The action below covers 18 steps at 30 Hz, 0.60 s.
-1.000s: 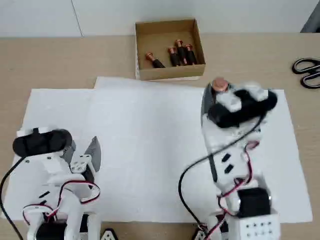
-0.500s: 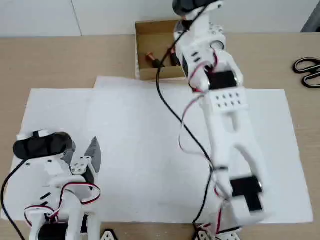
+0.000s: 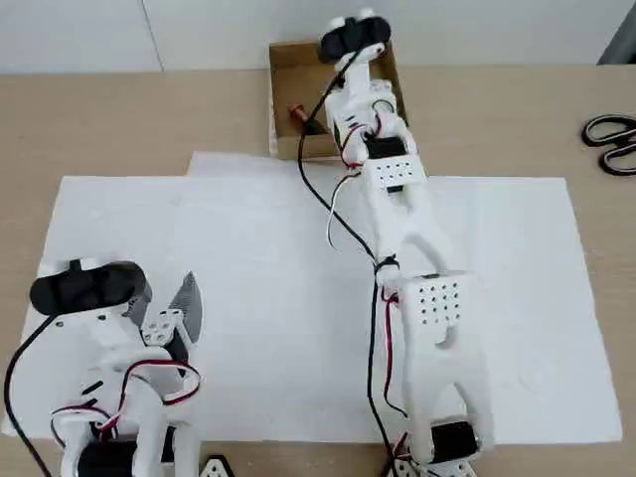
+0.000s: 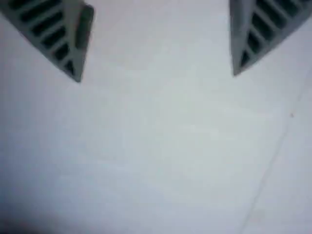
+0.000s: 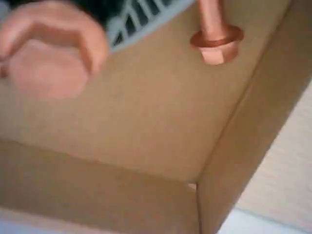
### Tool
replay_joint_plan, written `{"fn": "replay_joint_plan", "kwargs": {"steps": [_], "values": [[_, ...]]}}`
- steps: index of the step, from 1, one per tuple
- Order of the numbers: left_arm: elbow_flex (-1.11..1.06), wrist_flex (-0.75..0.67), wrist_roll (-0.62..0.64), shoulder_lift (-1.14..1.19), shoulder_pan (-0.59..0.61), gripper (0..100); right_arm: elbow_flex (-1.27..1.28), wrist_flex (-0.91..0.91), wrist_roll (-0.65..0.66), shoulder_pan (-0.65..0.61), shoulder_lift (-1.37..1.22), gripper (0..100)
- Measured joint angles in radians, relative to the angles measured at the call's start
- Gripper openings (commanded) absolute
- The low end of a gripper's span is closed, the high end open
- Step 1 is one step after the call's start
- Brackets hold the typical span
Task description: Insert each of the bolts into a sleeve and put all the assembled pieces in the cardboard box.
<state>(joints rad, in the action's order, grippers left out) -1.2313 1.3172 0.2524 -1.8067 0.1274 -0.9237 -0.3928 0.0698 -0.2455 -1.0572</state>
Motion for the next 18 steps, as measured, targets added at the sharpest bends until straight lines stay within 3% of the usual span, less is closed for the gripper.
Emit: {"fn": "replay_joint_plan", "kwargs": {"steps": [6, 13, 18], "values": [[0.000, -0.003, 0.000, 0.000, 0.000, 19, -0.155, 0.005, 0.000, 0.000, -0.149, 0.4], [0.000, -0.003, 0.000, 0.000, 0.000, 19, -0.166, 0.005, 0.000, 0.003, -0.186, 1.3], [0.000, -0.003, 0.000, 0.000, 0.000, 19, -0.169, 0.000, 0.000, 0.000, -0.186, 17.7]]}}
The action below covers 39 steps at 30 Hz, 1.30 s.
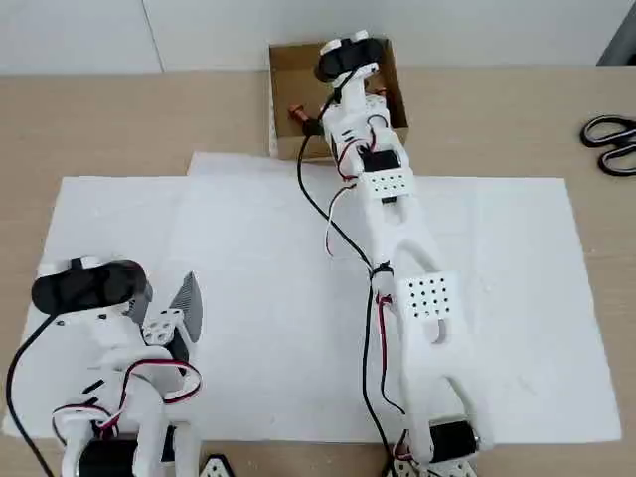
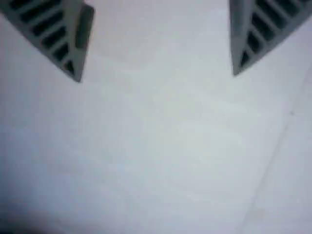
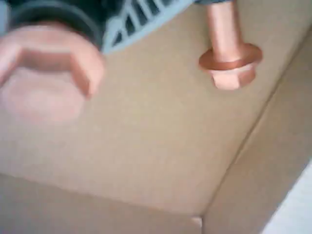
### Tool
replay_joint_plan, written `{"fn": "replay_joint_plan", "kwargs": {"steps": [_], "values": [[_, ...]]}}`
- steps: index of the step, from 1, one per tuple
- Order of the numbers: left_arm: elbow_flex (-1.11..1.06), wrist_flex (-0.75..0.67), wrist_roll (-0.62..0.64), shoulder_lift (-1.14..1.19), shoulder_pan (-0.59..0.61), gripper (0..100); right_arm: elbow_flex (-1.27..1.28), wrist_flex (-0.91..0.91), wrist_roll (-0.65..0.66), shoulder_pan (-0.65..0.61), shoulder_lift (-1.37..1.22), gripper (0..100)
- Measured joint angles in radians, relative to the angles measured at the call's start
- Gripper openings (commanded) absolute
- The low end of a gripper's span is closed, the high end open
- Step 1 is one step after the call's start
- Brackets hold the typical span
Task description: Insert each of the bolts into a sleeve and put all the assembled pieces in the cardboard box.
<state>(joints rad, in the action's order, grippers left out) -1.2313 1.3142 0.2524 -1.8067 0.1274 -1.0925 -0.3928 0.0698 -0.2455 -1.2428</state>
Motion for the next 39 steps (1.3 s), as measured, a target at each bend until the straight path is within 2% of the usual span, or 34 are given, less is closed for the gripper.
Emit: {"fn": "replay_joint_plan", "kwargs": {"steps": [4, 8, 14, 19, 25, 30, 37, 39], "values": [[0.000, 0.000, 0.000, 0.000, 0.000, 19, -0.091, -0.107, 0.000, 0.000, 0.000, 26.2], [0.000, 0.000, 0.000, 0.000, 0.000, 19, -0.206, -0.193, 0.000, 0.000, 0.002, 26.0], [0.000, 0.000, 0.000, 0.000, 0.000, 19, -0.345, -0.226, 0.000, 0.000, 0.002, 26.0], [0.000, 0.000, 0.000, 0.000, 0.000, 19, -0.514, -0.367, 0.000, 0.000, 0.002, 26.0], [0.000, -0.029, 0.000, 0.000, 0.000, 19, -0.540, -0.486, 0.000, 0.008, 0.080, 26.0], [0.000, -0.041, 0.000, 0.000, 0.000, 19, -0.543, -0.698, 0.000, 0.015, 0.333, 26.0], [0.000, -0.048, 0.000, 0.000, 0.000, 19, -0.545, -1.172, 0.000, 0.017, 0.663, 26.0], [0.000, -0.048, 0.000, 0.000, 0.000, 19, -0.554, -1.254, 0.000, 0.025, 0.755, 26.1]]}}
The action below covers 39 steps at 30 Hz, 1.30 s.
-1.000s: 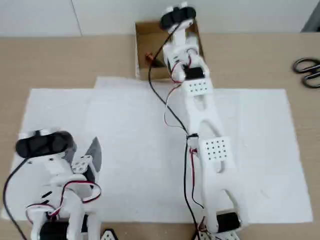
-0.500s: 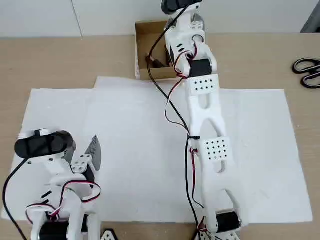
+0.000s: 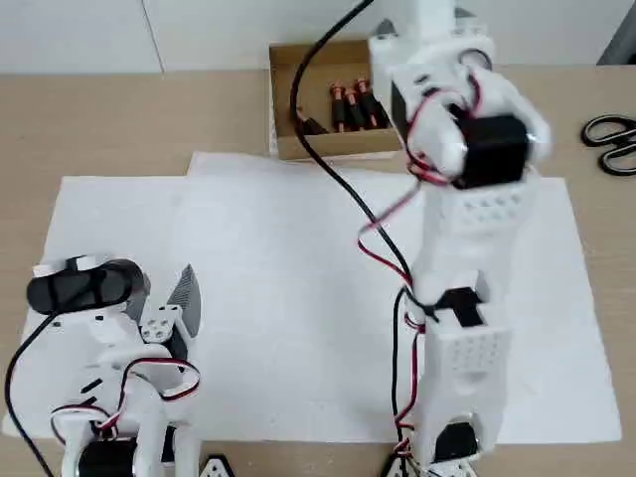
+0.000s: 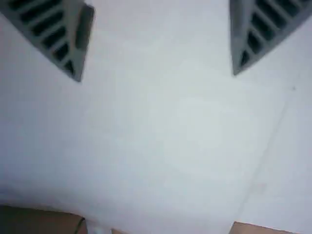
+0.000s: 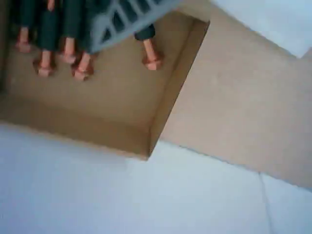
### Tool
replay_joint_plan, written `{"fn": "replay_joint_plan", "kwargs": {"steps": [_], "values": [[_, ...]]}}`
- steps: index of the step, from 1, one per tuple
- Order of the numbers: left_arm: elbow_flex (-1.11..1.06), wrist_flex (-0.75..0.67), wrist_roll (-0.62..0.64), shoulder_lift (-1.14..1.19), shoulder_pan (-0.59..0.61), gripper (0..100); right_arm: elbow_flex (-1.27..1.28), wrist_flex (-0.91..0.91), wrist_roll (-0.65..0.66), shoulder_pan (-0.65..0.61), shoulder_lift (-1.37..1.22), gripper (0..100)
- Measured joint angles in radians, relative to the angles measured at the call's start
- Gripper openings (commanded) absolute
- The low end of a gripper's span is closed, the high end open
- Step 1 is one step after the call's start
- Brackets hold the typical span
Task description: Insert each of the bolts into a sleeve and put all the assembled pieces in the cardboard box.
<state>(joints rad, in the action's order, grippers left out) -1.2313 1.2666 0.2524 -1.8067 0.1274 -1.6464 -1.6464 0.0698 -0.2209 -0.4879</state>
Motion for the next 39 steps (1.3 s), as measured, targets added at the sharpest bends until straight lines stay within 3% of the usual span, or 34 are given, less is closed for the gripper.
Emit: {"fn": "replay_joint_plan", "kwargs": {"steps": [7, 12, 17, 24, 29, 39], "values": [[0.000, 0.000, 0.000, 0.000, 0.000, 19, 0.015, -0.034, 0.000, 0.051, 0.322, 26.0], [0.000, 0.000, 0.000, 0.000, 0.000, 19, 0.167, -0.038, 0.000, 0.049, 0.575, 26.0], [0.000, 0.000, 0.000, 0.000, 0.000, 19, 0.517, -0.040, 0.000, 0.051, 0.858, 26.0], [0.000, 0.000, 0.000, 0.000, 0.000, 19, 1.232, -0.014, 0.000, 0.055, 1.168, 26.0], [0.000, 0.000, 0.000, 0.000, 0.000, 19, 1.741, 0.175, 0.000, 0.057, 1.303, 26.0], [-0.003, 0.000, 0.000, 0.000, 0.000, 19, 2.530, 0.784, 0.000, 0.055, 1.636, 26.0]]}}
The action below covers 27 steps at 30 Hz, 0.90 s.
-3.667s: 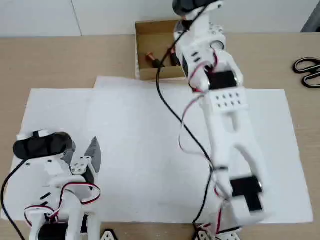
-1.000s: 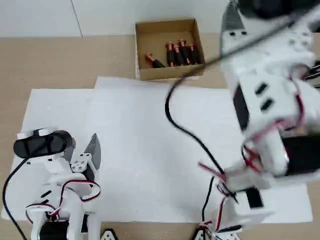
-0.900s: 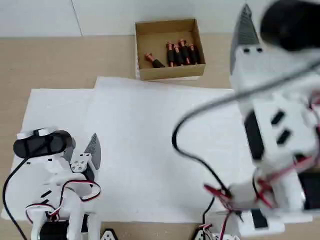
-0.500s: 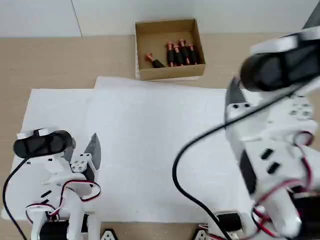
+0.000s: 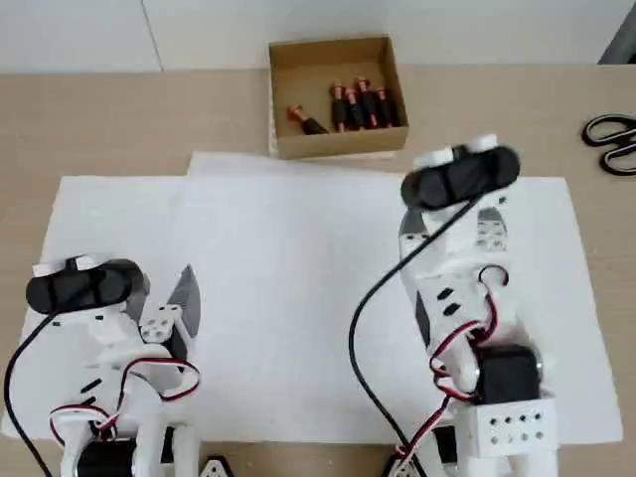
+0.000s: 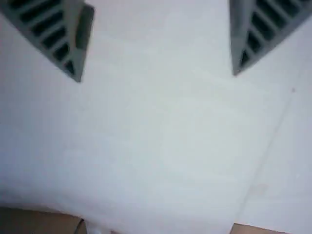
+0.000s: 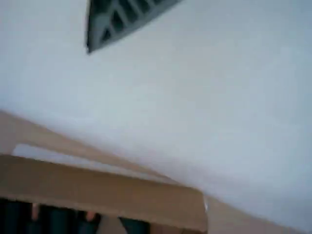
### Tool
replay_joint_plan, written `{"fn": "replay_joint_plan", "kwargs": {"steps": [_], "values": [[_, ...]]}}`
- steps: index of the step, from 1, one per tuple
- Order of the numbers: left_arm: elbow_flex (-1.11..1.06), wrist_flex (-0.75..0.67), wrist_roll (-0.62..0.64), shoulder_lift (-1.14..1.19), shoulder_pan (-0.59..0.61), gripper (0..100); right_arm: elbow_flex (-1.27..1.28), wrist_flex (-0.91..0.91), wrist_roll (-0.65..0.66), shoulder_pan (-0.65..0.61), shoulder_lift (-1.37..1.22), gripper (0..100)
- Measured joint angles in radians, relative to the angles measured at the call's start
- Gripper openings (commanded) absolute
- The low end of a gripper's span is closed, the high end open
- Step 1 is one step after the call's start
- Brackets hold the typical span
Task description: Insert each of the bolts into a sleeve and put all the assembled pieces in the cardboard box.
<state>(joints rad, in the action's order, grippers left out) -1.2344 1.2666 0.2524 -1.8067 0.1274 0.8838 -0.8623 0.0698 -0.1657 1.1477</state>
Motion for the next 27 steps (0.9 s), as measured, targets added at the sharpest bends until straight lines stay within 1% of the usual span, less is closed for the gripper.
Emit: {"fn": "replay_joint_plan", "kwargs": {"steps": [5, 10, 16, 21, 27], "values": [[0.000, 0.000, 0.000, 0.000, 0.000, 19, 0.272, 0.232, 0.000, -0.003, 0.158, 26.0], [0.000, 0.000, 0.000, 0.000, 0.000, 19, 0.443, 0.379, 0.000, 0.041, 0.292, 26.0], [-0.051, 0.000, 0.000, 0.000, 0.002, 19, 0.591, 0.423, 0.000, 0.123, 0.394, 26.0], [-0.143, -0.002, 0.000, 0.000, 0.002, 19, 0.697, 0.423, 0.000, 0.135, 0.476, 26.0], [-0.189, -0.002, 0.000, 0.000, 0.002, 19, 0.796, 0.422, 0.000, 0.132, 0.566, 26.0]]}}
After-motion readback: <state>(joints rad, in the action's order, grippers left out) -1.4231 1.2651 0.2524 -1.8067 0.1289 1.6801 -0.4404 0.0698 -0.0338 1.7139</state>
